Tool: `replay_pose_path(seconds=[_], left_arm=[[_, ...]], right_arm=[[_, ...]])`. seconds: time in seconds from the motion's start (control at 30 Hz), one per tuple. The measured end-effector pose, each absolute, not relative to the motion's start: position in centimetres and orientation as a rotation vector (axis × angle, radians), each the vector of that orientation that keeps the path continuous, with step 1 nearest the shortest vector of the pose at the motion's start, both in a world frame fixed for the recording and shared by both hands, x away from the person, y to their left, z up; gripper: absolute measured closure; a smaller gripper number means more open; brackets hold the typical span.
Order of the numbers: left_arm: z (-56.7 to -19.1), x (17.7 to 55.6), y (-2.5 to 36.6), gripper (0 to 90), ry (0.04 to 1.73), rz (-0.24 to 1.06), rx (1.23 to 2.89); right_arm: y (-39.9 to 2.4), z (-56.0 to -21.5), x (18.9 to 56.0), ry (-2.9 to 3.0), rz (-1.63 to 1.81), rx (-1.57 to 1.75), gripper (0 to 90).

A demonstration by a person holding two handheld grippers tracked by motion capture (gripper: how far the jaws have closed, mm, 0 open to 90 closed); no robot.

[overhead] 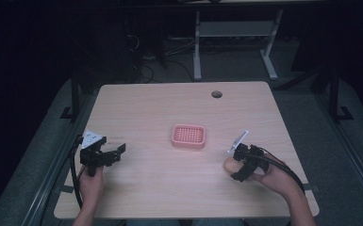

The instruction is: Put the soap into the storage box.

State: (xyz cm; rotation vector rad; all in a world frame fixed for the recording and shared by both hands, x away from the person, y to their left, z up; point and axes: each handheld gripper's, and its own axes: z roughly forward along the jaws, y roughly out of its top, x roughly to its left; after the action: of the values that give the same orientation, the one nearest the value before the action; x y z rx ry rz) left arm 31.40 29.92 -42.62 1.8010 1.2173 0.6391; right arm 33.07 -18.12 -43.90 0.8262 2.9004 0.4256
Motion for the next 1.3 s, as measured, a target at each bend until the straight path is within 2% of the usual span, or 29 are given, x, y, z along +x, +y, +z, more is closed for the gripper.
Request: replay_pose_path(seconds=[0.63, 0.83, 1.3], left_arm=[[-42.64, 31.4, 29.88, 14.2, 1.221, 0.635, 1.802], [-42.64, 31.39, 29.88, 14.2, 1.219, 0.637, 1.804], [-42.61, 31.36, 29.94, 14.2, 1.222, 0.641, 1.793]], right_arm=[[-17.81, -44.53, 33.67, 2.912, 0.346, 0.823, 24.8], [-17.81, -44.44, 33.73, 2.94, 0.364, 0.821, 31.0], [-17.96, -44.41, 33.93, 2.95, 0.367, 0.822, 31.8]])
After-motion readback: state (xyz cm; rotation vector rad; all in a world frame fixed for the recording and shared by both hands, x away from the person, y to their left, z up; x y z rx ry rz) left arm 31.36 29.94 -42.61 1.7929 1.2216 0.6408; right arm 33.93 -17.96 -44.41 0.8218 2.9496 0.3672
